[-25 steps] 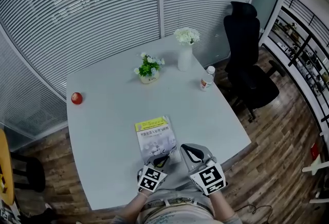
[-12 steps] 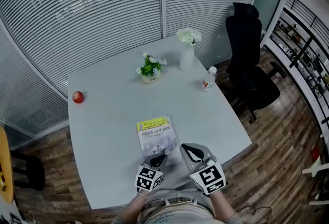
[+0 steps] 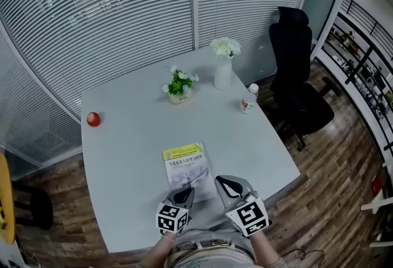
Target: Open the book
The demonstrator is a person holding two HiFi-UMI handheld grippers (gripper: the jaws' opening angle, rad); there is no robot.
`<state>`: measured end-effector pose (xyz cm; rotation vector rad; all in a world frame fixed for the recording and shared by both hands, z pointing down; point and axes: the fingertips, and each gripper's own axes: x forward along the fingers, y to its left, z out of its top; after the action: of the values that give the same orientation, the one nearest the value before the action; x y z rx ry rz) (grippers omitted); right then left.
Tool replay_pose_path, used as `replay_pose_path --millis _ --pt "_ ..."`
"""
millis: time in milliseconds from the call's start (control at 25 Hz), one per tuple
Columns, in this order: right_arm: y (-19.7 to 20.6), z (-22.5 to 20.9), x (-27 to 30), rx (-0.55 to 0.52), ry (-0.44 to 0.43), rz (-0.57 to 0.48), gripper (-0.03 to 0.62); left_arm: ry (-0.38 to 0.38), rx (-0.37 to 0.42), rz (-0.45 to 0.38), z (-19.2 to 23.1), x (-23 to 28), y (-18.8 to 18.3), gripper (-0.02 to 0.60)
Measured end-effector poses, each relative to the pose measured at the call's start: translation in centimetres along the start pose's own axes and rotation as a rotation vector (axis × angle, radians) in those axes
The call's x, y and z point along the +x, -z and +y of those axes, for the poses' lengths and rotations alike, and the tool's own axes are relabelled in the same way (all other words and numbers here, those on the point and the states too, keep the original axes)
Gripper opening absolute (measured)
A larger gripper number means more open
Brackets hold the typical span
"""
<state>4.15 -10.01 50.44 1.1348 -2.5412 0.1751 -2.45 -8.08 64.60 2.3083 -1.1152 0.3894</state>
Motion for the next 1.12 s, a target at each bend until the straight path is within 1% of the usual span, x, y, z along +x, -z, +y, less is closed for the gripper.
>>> replay_pose_path --millis 480,880,1120 --pt "-0.2 0.5 0.0 -0.008 -0.013 0.006 0.000 -0.055 -0.025 -0.043 1.7 -1.8 -0.3 0.006" --pt "0.1 1.2 0.6 -0.011 -0.033 0.012 0.000 -0.091 -0.102 -0.065 3.5 -2.9 0.0 0.006" --pt "0.2 1.7 0.7 -0.008 -0.045 0.025 0.000 -0.126 -0.097 -0.081 4.3 -3.9 0.3 0.005"
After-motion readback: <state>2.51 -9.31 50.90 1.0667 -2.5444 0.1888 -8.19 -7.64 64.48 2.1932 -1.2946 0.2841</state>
